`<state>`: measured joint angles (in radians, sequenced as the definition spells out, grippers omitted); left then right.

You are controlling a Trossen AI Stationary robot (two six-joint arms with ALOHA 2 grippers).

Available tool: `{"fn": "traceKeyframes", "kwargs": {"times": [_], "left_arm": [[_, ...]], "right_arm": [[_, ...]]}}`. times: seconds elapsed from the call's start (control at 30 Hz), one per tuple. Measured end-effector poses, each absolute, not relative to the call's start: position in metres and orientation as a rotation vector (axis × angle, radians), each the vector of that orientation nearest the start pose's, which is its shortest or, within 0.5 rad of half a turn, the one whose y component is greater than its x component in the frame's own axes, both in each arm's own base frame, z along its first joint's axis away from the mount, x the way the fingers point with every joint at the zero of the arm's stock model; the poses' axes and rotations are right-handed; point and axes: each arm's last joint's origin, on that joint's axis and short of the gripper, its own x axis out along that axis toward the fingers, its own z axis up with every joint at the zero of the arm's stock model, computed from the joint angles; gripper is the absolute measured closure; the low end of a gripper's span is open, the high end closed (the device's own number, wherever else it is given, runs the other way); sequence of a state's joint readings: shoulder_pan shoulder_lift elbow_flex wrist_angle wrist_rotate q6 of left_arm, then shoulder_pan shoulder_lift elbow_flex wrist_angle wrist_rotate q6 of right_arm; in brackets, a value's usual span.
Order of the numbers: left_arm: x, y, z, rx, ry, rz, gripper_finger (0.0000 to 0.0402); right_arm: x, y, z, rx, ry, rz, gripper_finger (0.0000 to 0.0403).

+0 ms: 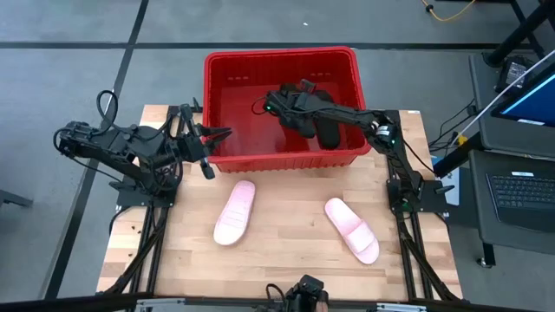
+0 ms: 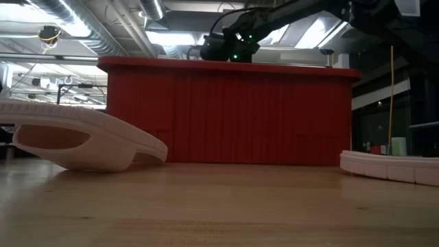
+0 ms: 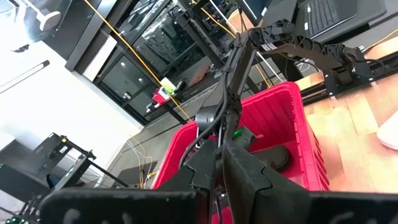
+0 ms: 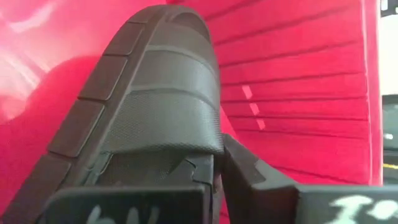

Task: Pick and place slides into bin
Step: Put the black slide into the bin

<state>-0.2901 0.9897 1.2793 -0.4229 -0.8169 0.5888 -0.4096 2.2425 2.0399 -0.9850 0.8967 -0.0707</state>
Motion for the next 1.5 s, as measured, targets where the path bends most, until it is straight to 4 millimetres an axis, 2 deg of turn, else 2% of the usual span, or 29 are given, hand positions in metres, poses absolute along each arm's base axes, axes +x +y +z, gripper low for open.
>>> {"fn": "traceKeyframes", "kwargs": {"times": [0.23, 0.9, 1.33, 1.5], "left_arm": [[0.178, -0.031, 0.440, 0.645, 0.267, 0.478, 0.0377], [0.178, -0.031, 0.440, 0.645, 0.267, 0.478, 0.0382], [0.178, -0.031, 0.440, 0.645, 0.268, 0.477, 0.0382], [0.178, -0.031, 0.440, 0.643, 0.267, 0.477, 0.0382]], "right_arm": [[0.414, -0.214, 0.236, -0.311, 1.289, -1.141, 0.0386], [0.412, -0.212, 0.234, -0.272, 1.303, -1.119, 0.0386], [0.414, -0.214, 0.203, -0.295, 1.425, -1.107, 0.0386], [0.415, -0.214, 0.198, -0.287, 1.427, -1.115, 0.0376]]}}
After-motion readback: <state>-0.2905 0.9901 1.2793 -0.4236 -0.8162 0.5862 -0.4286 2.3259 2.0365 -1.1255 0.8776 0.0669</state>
